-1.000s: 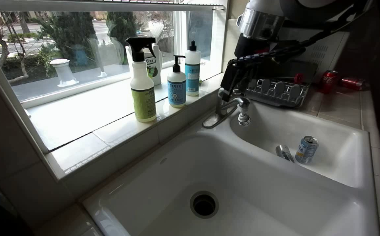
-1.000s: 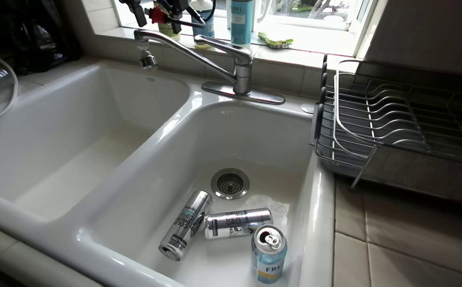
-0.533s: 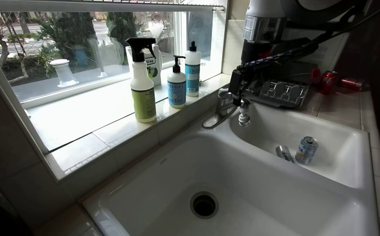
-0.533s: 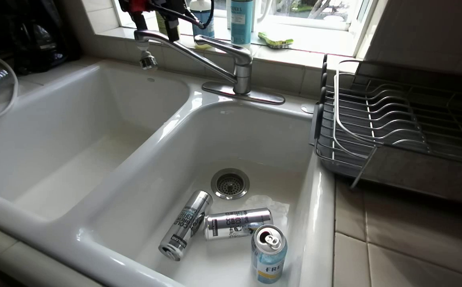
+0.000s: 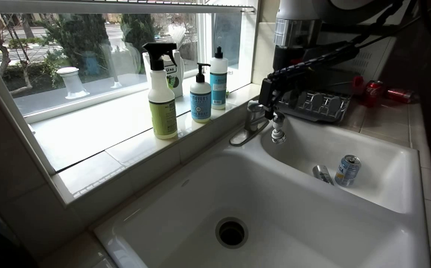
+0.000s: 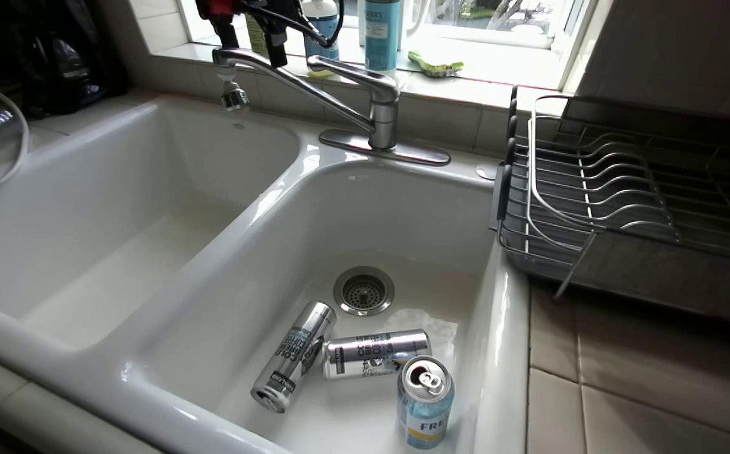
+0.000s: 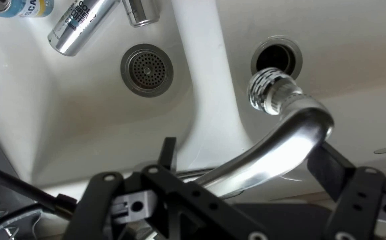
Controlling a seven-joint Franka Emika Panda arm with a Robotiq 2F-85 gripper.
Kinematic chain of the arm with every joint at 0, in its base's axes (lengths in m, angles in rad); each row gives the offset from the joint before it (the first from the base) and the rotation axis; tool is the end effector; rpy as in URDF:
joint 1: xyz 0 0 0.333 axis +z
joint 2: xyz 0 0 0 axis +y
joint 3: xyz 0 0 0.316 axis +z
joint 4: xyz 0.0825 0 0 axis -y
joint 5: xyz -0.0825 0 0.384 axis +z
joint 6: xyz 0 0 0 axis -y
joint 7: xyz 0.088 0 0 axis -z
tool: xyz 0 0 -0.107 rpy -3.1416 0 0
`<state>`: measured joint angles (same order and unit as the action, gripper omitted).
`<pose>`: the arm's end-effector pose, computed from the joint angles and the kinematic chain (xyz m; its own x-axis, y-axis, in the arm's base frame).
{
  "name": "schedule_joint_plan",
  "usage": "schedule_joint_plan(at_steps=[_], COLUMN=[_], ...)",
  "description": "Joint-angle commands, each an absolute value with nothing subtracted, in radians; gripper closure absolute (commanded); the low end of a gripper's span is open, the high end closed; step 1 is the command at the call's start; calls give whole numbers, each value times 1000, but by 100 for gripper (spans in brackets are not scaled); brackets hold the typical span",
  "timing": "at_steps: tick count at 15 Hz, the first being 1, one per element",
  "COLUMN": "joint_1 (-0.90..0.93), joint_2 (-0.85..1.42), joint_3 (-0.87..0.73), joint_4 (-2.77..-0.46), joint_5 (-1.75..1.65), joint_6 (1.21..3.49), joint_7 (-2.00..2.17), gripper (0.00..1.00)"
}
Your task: Move the tap nozzle to the right
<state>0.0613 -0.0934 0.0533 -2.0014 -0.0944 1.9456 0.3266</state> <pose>0.5316 0.0555 0.5028 0.9824 -0.1754 0.0640 -0.1802 -0.9806 0.0775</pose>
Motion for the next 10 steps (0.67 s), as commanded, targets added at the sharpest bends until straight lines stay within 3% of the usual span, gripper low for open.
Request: schedule_joint_plan(at_steps=[1, 10], joint_1=[32, 16], joint_2=[-75, -88], joint_3=[39, 25], joint_4=[-1984, -2007], joint_5=[-117, -114], joint_6=[1899, 1842], joint_7=[292, 233], gripper=[0, 0])
